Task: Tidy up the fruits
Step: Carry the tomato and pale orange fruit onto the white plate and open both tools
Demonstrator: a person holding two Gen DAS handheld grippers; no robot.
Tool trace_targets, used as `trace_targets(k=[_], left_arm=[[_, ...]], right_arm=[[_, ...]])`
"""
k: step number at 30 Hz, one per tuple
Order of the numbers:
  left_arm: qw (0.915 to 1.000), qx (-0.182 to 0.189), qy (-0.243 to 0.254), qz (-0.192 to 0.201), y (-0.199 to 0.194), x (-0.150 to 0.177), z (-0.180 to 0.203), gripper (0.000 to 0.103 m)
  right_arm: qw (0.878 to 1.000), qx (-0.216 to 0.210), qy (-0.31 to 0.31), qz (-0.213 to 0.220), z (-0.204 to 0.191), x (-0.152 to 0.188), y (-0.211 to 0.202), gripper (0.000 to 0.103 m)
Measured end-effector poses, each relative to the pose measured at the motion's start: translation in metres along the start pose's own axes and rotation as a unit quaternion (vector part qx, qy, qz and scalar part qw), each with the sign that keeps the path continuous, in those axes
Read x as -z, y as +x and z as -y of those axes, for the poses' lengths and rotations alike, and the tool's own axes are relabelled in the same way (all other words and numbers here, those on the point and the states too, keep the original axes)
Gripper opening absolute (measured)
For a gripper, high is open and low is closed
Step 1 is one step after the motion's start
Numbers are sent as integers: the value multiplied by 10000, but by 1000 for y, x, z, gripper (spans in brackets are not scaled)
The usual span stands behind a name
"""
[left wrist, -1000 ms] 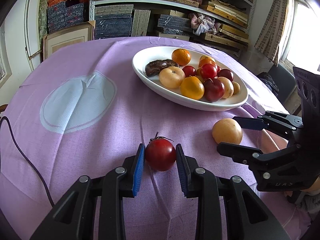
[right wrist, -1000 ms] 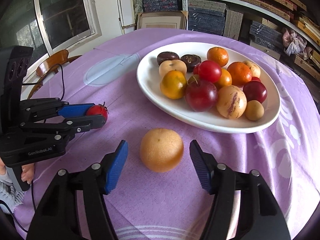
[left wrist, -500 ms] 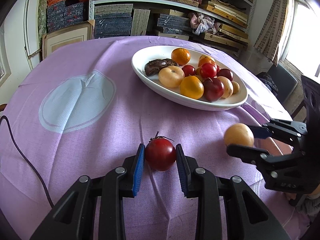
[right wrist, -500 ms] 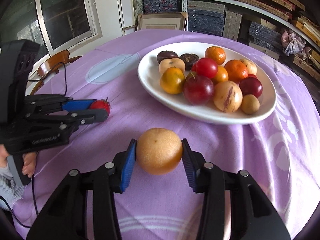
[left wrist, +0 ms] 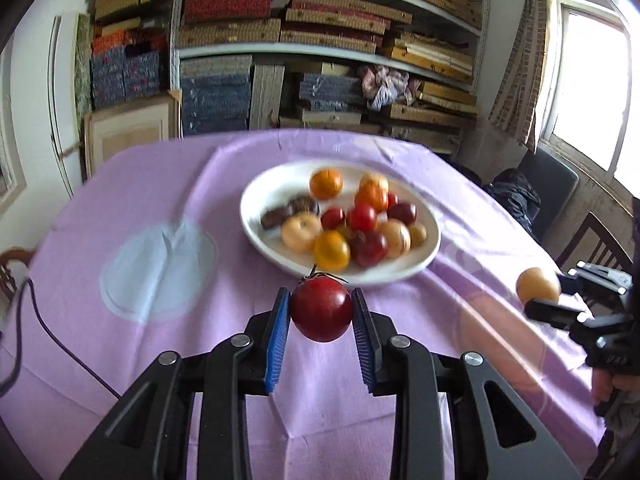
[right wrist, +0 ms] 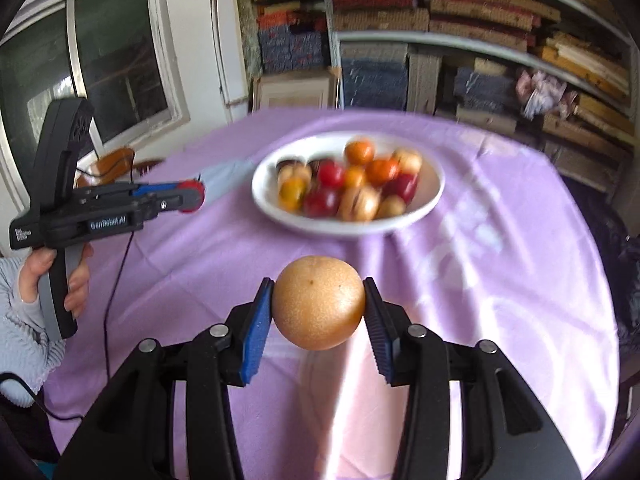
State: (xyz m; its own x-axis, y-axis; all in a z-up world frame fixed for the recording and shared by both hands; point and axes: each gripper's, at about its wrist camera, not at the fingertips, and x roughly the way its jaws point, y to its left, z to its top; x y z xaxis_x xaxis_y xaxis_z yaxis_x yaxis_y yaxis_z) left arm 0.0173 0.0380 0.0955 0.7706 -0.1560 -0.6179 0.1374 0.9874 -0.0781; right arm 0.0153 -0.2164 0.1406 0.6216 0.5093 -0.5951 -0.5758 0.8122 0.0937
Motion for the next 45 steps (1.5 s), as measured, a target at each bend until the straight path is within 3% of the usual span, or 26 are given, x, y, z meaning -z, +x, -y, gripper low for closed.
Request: trace_targets(k=[4,7,11,14,19,26,35,45], left_arm=[[9990,-257,198,302,-31,-50,7,31],[9976,-377,347,464,-39,-83,15,31],[9978,-443,339,372,-10,-110,13,31],[9983,-528,233,112,37,-117,0,31],[9980,-484,-139,-387,120,-120,-30,31],[9966,-311,-276,-711,188,-119,-46,31],[9957,-195,-235,-879,224,-117,-48,31],[9951,-214,-233,-933,235,-114,-49,32]], right_arm=[[9986,44,-31,526,5,-54,-30,43],[9974,110,-105,705,7,-91,-30,43],[9980,129,-152,592,13,-126,6,43],[9993,157,-124,309,22,-140,60,43],[9998,81,-7,-171,36,-142,145,43],[9980,19,-149,-612,39,-133,221,43],[9950,15,-413,-908,36,-120,267,43],[9943,-3,-562,-911,30,-116,272,45]])
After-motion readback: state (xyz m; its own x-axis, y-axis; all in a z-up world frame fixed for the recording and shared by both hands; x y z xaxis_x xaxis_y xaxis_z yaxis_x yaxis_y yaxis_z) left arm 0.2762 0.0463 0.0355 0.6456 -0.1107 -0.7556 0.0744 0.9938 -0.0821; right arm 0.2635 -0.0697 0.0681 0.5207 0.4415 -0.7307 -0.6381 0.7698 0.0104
